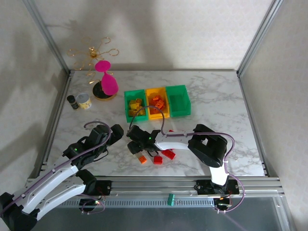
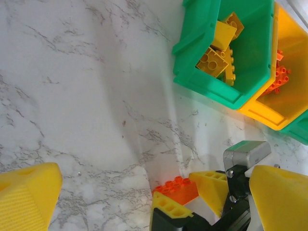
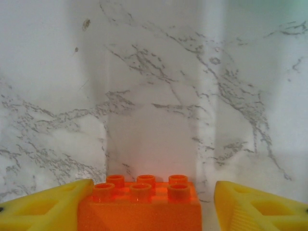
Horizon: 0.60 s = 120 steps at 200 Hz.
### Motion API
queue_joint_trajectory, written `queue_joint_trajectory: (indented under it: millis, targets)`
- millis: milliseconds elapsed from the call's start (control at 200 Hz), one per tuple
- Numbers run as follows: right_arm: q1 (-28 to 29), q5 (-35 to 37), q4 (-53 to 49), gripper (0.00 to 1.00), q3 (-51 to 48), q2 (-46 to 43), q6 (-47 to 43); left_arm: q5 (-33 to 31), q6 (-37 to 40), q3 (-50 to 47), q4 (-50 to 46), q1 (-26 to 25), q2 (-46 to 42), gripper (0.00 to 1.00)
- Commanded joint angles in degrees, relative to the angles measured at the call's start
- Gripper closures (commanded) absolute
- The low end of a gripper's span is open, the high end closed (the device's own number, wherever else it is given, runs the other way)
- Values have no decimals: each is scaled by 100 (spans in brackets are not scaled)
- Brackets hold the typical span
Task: Sort the legos into containers by color
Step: Pick up the lego from the bottom-center of the table.
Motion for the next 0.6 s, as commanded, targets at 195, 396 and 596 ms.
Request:
queue_joint_trajectory:
  millis: [195, 396, 596]
  targets:
    - [40, 185, -153, 54, 110, -257, 161, -108, -58, 107, -43, 59, 7, 0]
    - [-329, 110, -364, 55, 133, -821, 266, 23, 150, 267, 137, 55, 106, 0]
    - [-1122, 201, -551, 54, 322, -1085, 137, 141, 453, 514, 393, 52, 372, 0]
